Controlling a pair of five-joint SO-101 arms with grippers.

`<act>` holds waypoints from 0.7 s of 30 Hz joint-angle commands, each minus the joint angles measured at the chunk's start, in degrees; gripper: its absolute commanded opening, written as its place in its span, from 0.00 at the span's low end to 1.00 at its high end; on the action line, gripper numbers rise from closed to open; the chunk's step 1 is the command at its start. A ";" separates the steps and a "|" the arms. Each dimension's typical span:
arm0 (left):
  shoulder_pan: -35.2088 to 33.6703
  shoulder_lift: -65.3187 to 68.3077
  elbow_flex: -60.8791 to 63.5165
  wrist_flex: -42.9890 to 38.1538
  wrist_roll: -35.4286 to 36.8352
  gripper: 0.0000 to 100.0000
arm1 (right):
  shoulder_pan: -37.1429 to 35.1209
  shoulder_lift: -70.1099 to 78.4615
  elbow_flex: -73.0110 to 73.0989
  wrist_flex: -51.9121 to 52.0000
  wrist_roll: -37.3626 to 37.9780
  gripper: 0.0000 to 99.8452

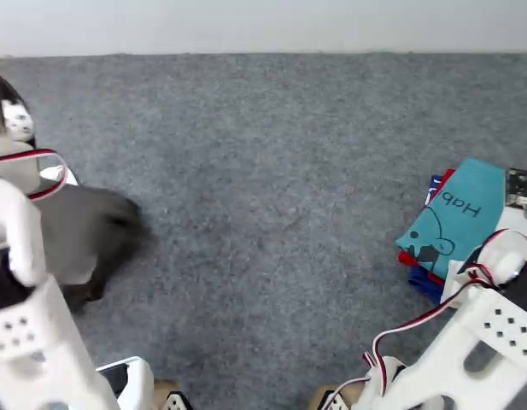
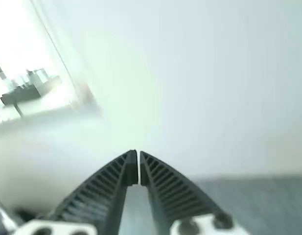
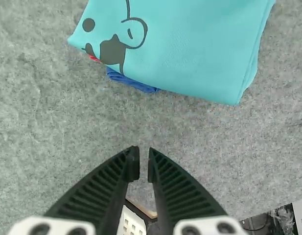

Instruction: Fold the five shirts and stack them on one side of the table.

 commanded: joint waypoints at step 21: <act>3.69 -6.51 -1.89 35.34 -9.67 0.01 | -0.66 -1.27 -0.18 2.42 -0.35 0.05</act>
